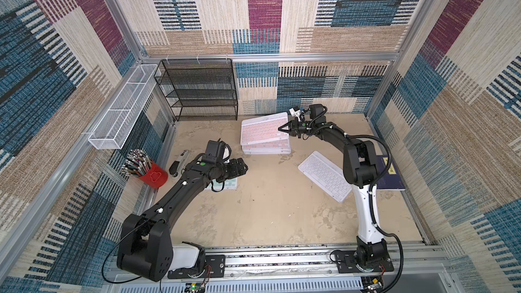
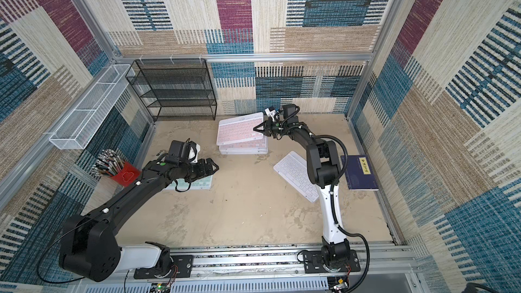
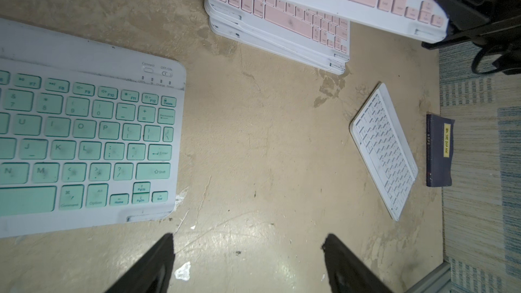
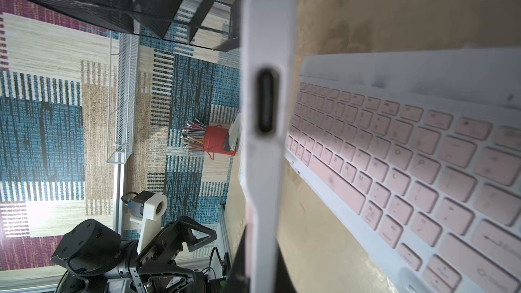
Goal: Stack the numeric keypads
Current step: Place the numeric keypad at the numeric keypad.
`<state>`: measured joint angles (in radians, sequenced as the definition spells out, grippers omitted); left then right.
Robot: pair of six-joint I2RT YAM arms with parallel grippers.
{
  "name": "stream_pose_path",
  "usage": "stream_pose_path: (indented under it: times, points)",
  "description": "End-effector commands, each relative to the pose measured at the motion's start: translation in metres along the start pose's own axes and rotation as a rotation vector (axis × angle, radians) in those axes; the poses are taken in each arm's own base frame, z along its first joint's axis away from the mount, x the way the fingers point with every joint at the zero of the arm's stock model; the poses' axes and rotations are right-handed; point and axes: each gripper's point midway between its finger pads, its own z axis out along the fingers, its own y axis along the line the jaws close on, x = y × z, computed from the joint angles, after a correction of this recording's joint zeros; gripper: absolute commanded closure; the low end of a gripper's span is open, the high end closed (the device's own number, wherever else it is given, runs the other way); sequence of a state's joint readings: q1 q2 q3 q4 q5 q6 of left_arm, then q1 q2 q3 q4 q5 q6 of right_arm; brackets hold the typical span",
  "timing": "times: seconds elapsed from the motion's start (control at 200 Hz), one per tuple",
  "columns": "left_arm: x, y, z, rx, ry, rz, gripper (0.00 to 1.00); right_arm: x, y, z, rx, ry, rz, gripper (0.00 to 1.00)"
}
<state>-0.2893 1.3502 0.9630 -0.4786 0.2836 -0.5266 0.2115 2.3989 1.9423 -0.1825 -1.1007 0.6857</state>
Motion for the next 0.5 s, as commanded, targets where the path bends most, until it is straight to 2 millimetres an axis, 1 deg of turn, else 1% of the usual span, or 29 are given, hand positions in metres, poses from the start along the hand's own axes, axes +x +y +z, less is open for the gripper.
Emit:
stream_pose_path:
  times: [0.0,0.065,0.22,0.27,0.366,0.491]
  points:
    - [-0.003,-0.002,0.002,0.018,-0.008,0.013,0.14,0.004,-0.003,0.001,-0.021,0.038,0.029,1.0]
    - [-0.002,-0.002,0.004,0.018,-0.003,0.011,0.14,0.004,-0.01,0.003,-0.006,0.036,0.05,1.0]
    - [-0.001,-0.001,0.005,0.02,0.002,0.01,0.14,0.002,-0.042,0.007,0.09,0.024,0.103,1.0]
    - [-0.001,-0.001,0.006,0.019,0.004,0.009,0.14,-0.001,-0.055,0.007,0.152,0.012,0.117,1.0]
    - [-0.001,-0.001,0.006,0.021,0.003,0.005,0.14,-0.004,-0.074,0.006,0.242,-0.006,0.139,1.0]
    - [0.0,-0.001,0.007,0.023,0.008,0.006,0.14,-0.006,-0.097,-0.001,0.373,-0.028,0.155,1.0]
